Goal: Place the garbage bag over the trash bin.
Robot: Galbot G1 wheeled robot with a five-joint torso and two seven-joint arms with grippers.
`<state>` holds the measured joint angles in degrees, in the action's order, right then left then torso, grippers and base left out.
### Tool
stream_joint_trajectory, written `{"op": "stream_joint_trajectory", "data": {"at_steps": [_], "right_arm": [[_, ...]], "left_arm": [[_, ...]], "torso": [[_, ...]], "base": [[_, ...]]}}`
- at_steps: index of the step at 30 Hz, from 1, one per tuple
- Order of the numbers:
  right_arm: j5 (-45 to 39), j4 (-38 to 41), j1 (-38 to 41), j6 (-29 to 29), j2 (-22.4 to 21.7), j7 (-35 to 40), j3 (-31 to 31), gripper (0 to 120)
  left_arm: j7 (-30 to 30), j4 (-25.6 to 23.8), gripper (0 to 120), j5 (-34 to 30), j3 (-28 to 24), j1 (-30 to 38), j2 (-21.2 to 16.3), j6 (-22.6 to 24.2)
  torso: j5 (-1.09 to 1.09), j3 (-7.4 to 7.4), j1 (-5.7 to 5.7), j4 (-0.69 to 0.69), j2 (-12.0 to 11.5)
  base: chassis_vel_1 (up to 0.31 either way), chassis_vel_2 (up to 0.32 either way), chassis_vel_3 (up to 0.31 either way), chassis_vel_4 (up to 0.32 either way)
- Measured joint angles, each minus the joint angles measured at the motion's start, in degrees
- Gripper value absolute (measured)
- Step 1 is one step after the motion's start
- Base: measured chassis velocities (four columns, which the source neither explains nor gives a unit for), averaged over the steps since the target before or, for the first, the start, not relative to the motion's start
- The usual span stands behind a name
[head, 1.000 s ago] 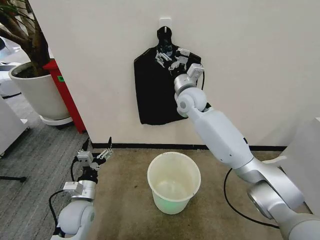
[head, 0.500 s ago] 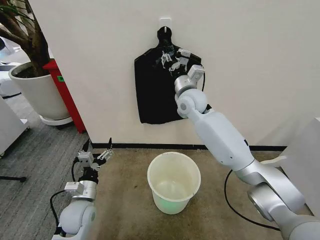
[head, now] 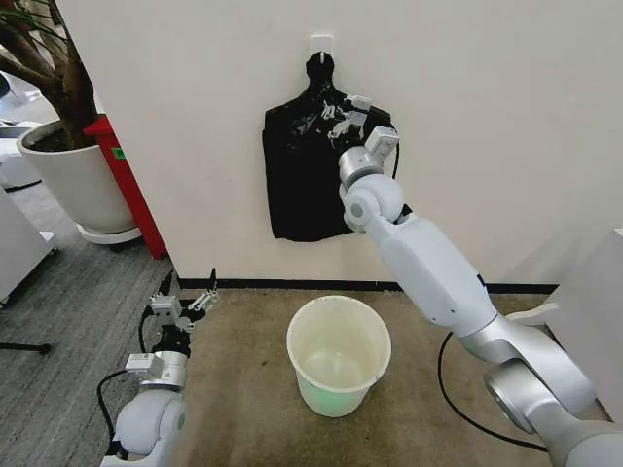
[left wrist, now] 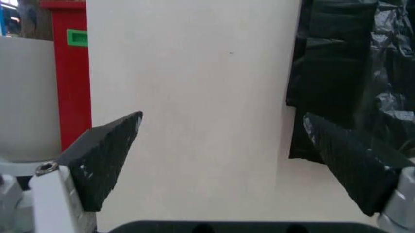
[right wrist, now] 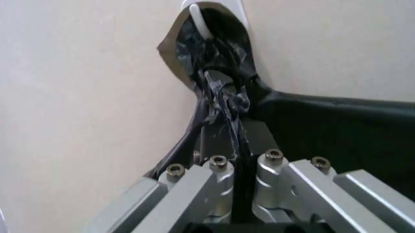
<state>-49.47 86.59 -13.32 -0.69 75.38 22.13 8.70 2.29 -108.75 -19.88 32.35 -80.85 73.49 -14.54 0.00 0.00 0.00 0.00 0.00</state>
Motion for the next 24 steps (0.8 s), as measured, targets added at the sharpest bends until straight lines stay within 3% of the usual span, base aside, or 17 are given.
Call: {"op": "stream_joint_trajectory", "data": {"at_steps": [24], "right_arm": [[2.1, 2.7, -7.4, 0.2, -0.6, 0.3, 0.9, 0]], "left_arm": [[0.2, 0.7, 98, 1.0, 0.0, 0.1, 0.3, -0.2]], "torso": [[0.0, 0.0, 0.0, 0.0, 0.0]], "base": [[0.0, 0.0, 0.0, 0.0]]}}
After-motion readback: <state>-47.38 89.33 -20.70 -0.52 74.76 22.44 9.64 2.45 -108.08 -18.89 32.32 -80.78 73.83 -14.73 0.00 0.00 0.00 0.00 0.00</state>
